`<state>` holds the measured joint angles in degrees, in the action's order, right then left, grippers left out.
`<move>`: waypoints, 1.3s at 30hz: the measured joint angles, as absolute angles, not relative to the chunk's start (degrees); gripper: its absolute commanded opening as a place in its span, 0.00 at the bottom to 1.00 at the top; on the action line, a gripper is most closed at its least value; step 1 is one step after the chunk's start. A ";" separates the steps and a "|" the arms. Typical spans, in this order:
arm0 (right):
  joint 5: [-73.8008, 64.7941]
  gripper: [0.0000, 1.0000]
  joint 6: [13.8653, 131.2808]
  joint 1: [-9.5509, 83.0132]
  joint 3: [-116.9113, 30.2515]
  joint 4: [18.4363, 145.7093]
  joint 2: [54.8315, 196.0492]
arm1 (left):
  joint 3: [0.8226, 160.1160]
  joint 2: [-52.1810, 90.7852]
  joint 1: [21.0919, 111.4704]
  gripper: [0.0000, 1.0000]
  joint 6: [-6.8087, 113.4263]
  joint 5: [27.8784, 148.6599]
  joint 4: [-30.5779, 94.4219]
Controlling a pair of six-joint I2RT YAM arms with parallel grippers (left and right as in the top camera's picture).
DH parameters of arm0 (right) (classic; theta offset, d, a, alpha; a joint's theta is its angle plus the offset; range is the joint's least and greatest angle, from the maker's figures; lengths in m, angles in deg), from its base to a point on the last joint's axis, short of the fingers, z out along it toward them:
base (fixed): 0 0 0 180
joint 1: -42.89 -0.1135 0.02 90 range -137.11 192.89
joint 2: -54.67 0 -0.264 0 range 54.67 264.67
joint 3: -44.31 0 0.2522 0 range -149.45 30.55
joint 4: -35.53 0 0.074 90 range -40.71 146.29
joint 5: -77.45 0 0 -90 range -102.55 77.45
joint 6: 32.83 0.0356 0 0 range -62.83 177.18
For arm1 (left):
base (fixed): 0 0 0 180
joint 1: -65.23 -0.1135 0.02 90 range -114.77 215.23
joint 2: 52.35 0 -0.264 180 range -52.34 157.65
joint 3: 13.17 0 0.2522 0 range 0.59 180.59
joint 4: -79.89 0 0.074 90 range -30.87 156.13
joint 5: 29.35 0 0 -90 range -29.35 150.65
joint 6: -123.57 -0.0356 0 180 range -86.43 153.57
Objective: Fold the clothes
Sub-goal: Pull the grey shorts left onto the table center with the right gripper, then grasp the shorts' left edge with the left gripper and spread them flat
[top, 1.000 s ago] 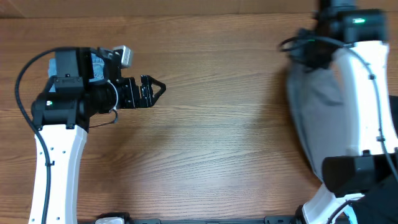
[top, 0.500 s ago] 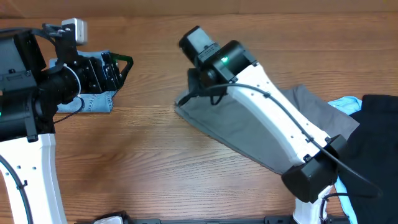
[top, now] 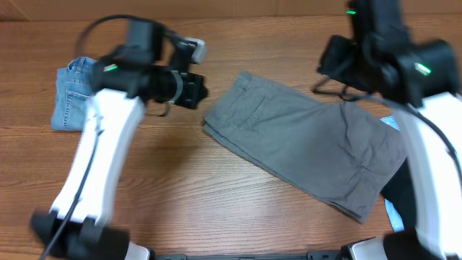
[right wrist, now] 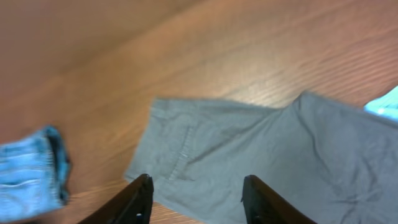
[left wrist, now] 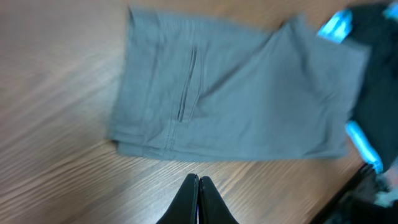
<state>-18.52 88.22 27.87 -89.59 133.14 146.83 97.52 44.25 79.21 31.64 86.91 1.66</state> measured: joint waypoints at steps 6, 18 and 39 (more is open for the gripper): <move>-17.26 0.56 88.46 28.61 -90.53 135.76 136.90 | 97.52 62.66 84.17 0.04 31.40 84.27 6.58; -17.41 0.62 88.44 28.61 -90.51 143.33 136.82 | 100.49 79.90 84.72 0.04 37.08 84.09 7.15; -23.97 0.53 88.42 28.61 -72.94 133.03 154.00 | 98.02 62.83 60.15 0.06 44.10 64.88 -1.70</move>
<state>-23.97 88.42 28.61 -72.94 133.03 154.00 98.02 62.83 60.15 44.10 64.88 -1.70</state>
